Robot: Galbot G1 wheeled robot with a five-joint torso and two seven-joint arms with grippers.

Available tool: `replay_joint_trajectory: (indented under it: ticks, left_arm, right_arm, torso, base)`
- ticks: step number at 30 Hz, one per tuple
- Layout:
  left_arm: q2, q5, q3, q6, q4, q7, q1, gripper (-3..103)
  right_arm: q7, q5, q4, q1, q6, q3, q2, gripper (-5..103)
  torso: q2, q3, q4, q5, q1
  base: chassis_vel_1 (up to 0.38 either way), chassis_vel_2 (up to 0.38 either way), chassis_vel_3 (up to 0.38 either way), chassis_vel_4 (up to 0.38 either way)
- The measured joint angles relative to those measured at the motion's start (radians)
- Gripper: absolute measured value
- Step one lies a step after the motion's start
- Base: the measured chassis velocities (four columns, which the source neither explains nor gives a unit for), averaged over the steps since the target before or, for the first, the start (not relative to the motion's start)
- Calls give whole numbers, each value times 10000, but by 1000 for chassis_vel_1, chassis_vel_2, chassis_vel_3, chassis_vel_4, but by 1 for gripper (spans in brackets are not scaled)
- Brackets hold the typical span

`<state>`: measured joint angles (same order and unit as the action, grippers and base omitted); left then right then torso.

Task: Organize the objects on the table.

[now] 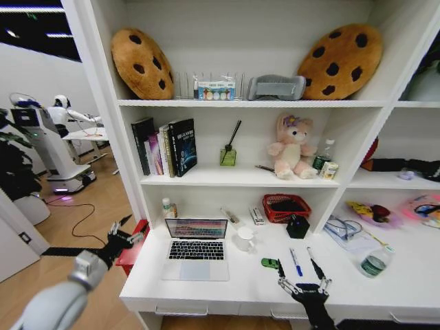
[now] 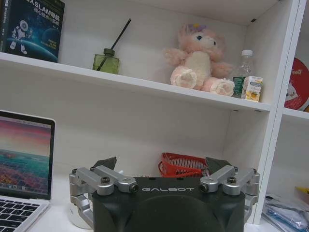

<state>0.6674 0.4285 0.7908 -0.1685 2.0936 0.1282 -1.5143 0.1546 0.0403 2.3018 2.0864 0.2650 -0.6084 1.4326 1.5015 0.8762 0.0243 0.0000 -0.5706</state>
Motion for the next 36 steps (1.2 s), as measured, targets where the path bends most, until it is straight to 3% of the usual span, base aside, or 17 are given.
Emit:
replay_joint_trajectory:
  ticks: [1,3,4,5,6,8,9,11,15,19,26,28,30,31,32,34,36]
  left_arm:
    - [0,0,0,0,0,0,0,57]
    - [-1063,-118,-699,352,-1085,1120,1205,46]
    - [-1063,-118,-699,352,-1085,1120,1205,46]
    - [-1411,-317,-1419,644,-1585,1749,1930,41]
    - [-1411,-317,-1419,644,-1585,1749,1930,41]
    - [-1754,-445,-2761,1028,-2184,2663,3461,30]
    - [-1754,-445,-2761,1028,-2184,2663,3461,30]
    - [-1772,-407,-3995,1121,-2519,3091,4622,19]
    - [-1573,-433,-5107,1086,-2810,3258,5716,9]
    - [-834,-810,-7605,814,-3509,3480,8204,0]
    - [-466,-1252,-8709,796,-4129,3313,9231,0]
    - [-552,-1798,-8792,1287,-4437,4105,9360,0]
    - [-918,-2434,-8940,2397,-4667,5922,9599,0]
    - [-918,-2434,-8940,2397,-4667,5922,9599,0]
    - [-1230,-2726,-8992,2774,-4618,7254,9642,0]
    - [-1903,-2644,-8920,3106,-4058,9004,9489,0]
    - [-2099,-2493,-8798,3126,-3820,9312,9334,0]
  right_arm:
    - [0,0,0,0,0,0,0,100]
    - [-3,15,-201,-25,125,5,63,100]
    - [-3,15,-201,-25,125,5,63,100]
    - [-19,20,-286,-30,169,9,98,100]
    - [-19,20,-286,-30,169,9,98,100]
    - [-36,21,-393,-51,192,16,118,100]
    - [-36,21,-393,-51,192,16,118,100]
    - [-41,6,-458,-113,195,-21,116,100]
    - [-49,-33,-504,-157,206,-103,99,100]
    - [-64,-176,-634,-163,243,-190,84,100]
    - [-17,-273,-829,-196,353,-264,222,100]
    - [-12,-301,-884,-155,428,-289,275,100]
    - [3,-322,-924,-94,505,-301,284,100]
    - [3,-322,-924,-94,505,-301,284,100]
    - [7,-334,-938,-65,543,-304,290,100]
    - [10,-366,-941,-20,568,-334,279,100]
    - [11,-377,-940,-15,569,-343,273,100]
  torso:
    - [0,0,0,0,0]
    - [-1,1,-6,0,-3]
    - [-1,1,-6,0,-3]
    - [-2,2,-6,0,-2]
    - [-2,2,-6,0,-2]
    - [-1,1,-2,-1,-3]
    - [-1,1,-2,-1,-3]
    - [-1,1,-3,3,-2]
    - [-2,1,-4,-5,-3]
    - [-2,1,0,5,-3]
    - [-2,1,-1,2,-3]
    - [-2,1,-2,-4,-3]
    - [-1,-1,-3,0,-3]
    - [-1,-1,-3,0,-3]
    - [-1,-1,-2,1,-2]
    - [-2,0,-3,-2,-4]
    - [-2,-1,-4,0,-3]
  base:
    - [0,0,0,0]
    - [0,0,0,0]
    - [0,0,0,0]
    - [0,0,0,0]
    - [0,0,0,0]
    - [0,0,0,0]
    - [0,0,0,0]
    - [0,0,0,0]
    - [0,0,0,0]
    - [0,0,0,0]
    - [0,0,0,0]
    - [0,0,0,0]
    - [0,0,0,0]
    - [0,0,0,0]
    - [0,0,0,0]
    - [0,0,0,0]
    - [0,0,0,0]
